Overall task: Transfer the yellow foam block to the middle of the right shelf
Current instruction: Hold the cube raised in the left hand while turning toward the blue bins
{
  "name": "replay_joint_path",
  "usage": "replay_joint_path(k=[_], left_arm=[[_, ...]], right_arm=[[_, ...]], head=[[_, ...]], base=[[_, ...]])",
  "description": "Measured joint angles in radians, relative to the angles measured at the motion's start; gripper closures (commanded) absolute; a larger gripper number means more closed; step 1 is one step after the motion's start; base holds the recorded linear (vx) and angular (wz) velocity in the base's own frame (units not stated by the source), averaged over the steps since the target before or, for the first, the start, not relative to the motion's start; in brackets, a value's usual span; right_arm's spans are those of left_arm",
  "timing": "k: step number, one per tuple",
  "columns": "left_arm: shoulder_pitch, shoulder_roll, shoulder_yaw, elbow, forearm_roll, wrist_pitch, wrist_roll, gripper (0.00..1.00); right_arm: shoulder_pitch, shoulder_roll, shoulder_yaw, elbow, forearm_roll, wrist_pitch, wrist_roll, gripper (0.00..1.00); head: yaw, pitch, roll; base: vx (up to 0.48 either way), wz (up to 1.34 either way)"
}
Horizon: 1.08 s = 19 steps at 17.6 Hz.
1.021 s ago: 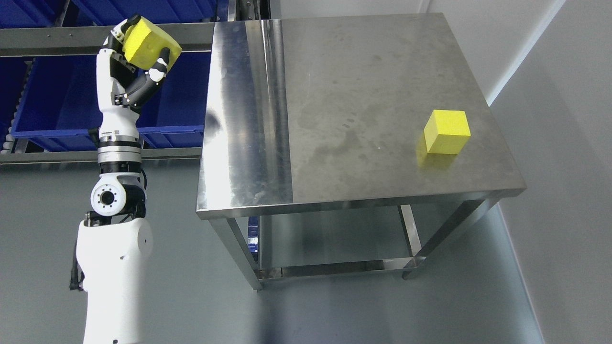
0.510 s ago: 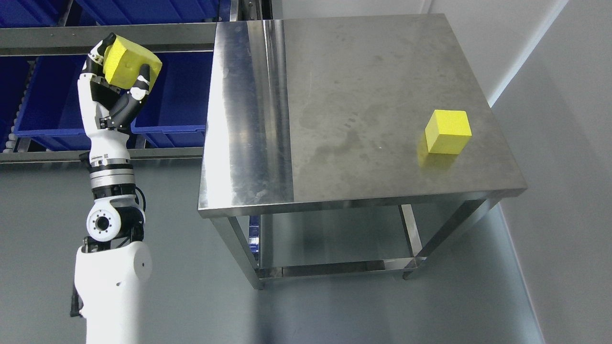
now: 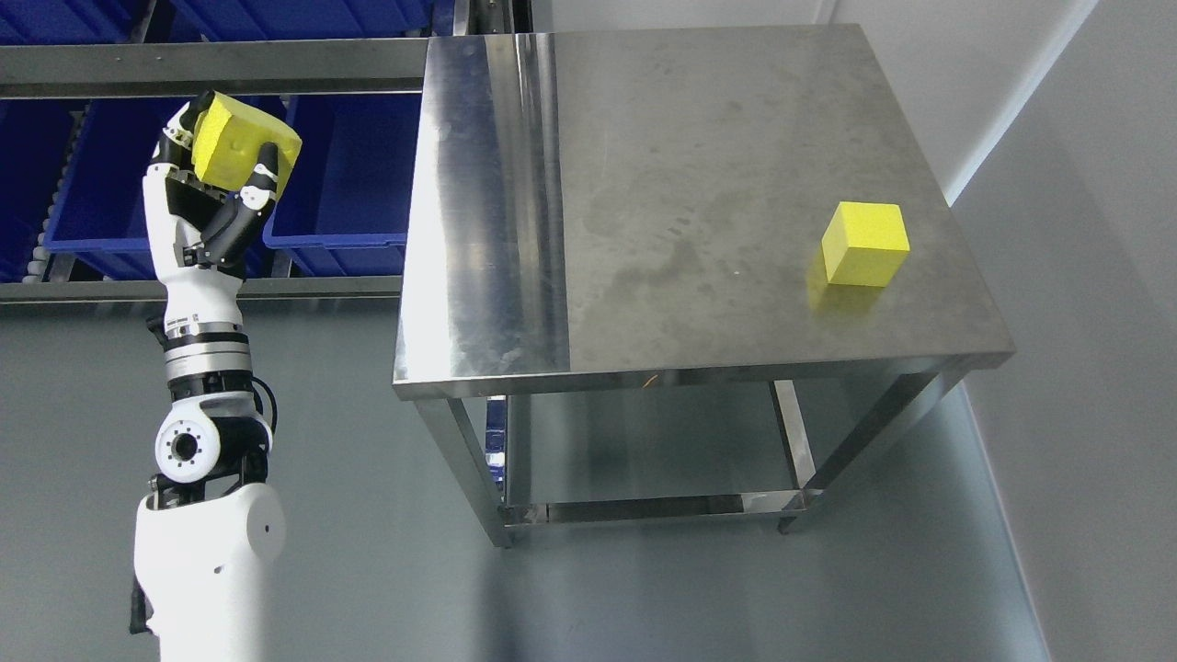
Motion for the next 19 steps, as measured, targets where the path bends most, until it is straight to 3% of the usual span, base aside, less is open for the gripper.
replay_joint_path(k=[6,19], left_arm=[[0.007,-0.002,0.017,-0.018,0.009,0.036,0.000,0.64],[0.010,-0.004,0.032,-0.032,0.012,0.049,0.004,0.69]], right_arm=[[0.000,0.000,0.000,0.000,0.000,0.000,0.000,0.00],[0.000,0.000,0.000,0.000,0.000,0.000,0.000,0.00]], head=[[0.0000,0.000,0.000],[0.0000,0.000,0.000]], base=[[-0.062,0.50],[0.033,1.02]])
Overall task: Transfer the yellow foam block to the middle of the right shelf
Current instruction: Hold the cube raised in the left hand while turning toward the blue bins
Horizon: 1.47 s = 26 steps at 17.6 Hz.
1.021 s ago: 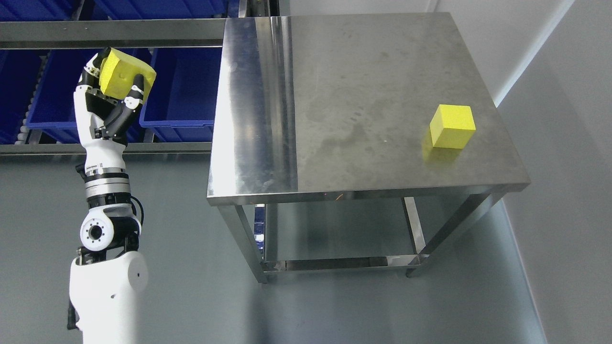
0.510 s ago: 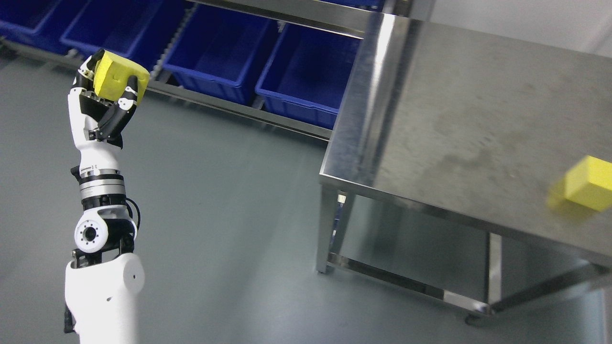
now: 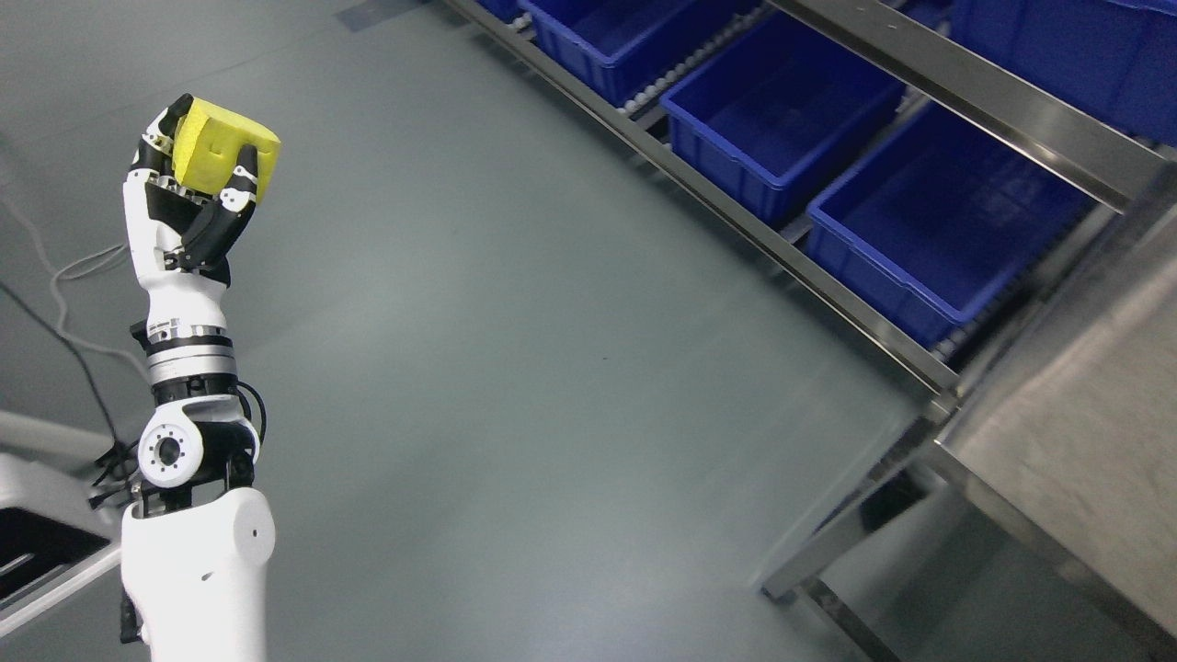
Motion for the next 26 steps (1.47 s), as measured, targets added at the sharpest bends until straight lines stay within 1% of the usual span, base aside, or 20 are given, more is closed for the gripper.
replay_joint_path(k=[6,14,26], left_arm=[[0.005,0.000,0.005,-0.002,0.000,0.000,-0.001,0.68],[0.007,-0.001,0.011,-0.004,0.001,0.004,-0.004,0.68],[0.009,-0.001,0.014,-0.005,0.001,-0.005,-0.006,0.68]], right_arm=[[0.000,0.000,0.000,0.000,0.000,0.000,0.000,0.00],[0.000,0.000,0.000,0.000,0.000,0.000,0.000,0.00],[0.000,0.000,0.000,0.000,0.000,0.000,0.000,0.00]], head=[[0.0000,0.000,0.000],[0.0000,0.000,0.000],[0.0000,0.000,0.000]], base=[[0.085,0.60],[0.135,0.37],[0.274,0.04]])
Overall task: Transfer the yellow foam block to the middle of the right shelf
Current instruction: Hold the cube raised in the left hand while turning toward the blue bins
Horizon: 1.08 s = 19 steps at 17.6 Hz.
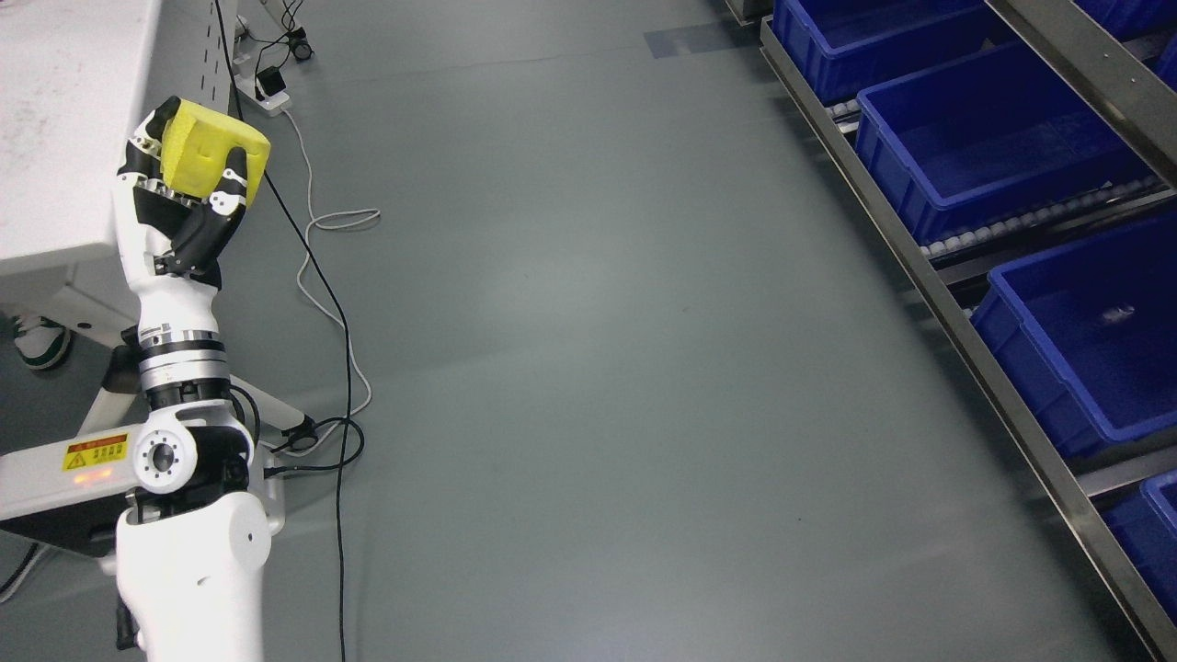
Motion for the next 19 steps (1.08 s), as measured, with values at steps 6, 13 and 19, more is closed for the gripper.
replay_joint_path(k=[6,13,19], left_arm=[[0.001,0.000,0.000,-0.001,0.000,-0.003,0.000,0.68],[0.001,0.000,0.002,-0.002,0.000,-0.003,0.000,0.68],[0.001,0.000,-0.003,-0.003,0.000,-0.003,-0.001,0.68]], right_arm=[[0.000,0.000,0.000,0.000,0.000,0.000,0.000,0.00],[0.000,0.000,0.000,0.000,0.000,0.000,0.000,0.00],[0.000,0.000,0.000,0.000,0.000,0.000,0.000,0.00]], head=[[0.0000,0.000,0.000],[0.0000,0.000,0.000],[0.0000,0.000,0.000]], base=[[0.362,-0.05],[0.413,-0.05],[0.375,-0.19]])
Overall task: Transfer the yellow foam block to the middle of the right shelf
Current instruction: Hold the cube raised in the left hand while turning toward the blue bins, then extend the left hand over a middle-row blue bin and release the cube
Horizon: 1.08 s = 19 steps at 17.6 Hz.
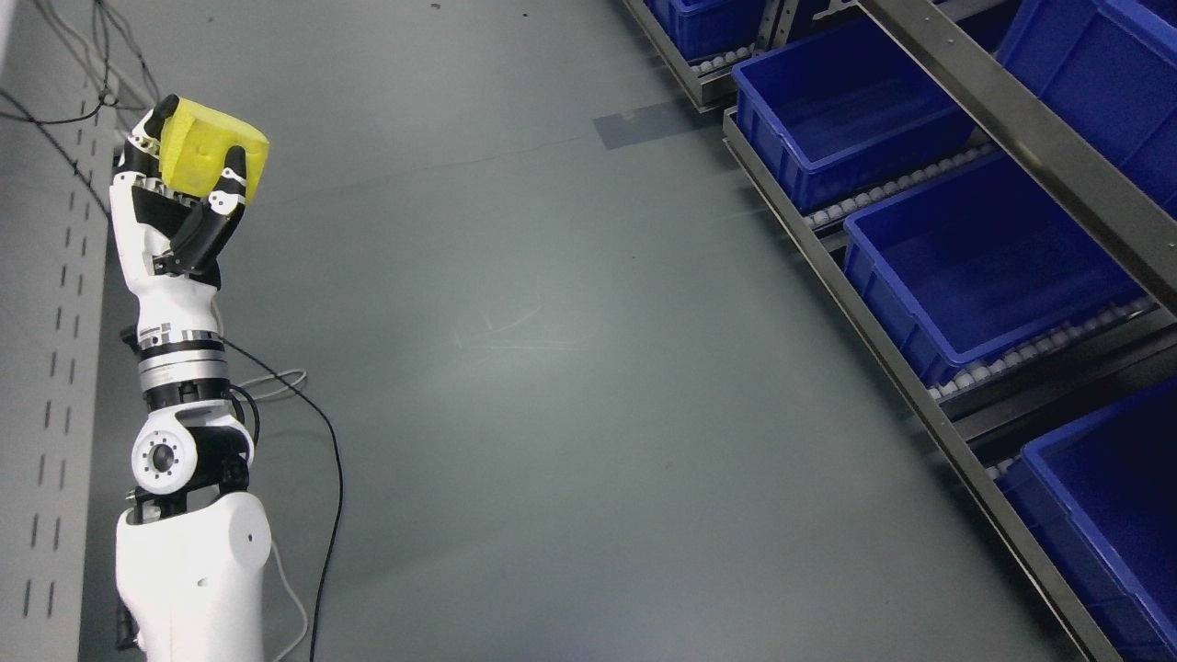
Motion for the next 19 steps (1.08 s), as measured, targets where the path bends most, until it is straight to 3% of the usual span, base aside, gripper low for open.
replay_joint_path(k=[11,19], left_arm=[[0.005,0.000,-0.015,0.000,0.009,-0.014,-0.006,0.68],[0.032,0.000,-0.150,-0.067,0.018,-0.094,-0.064,0.68]], right_arm=[[0.000,0.000,0.000,0.000,0.000,0.000,0.000,0.00],[0.000,0.000,0.000,0.000,0.000,0.000,0.000,0.00]], head=[[0.0000,0.000,0.000],[0.0000,0.000,0.000]], base=[[0.329,-0.64],[0.276,-0.62]])
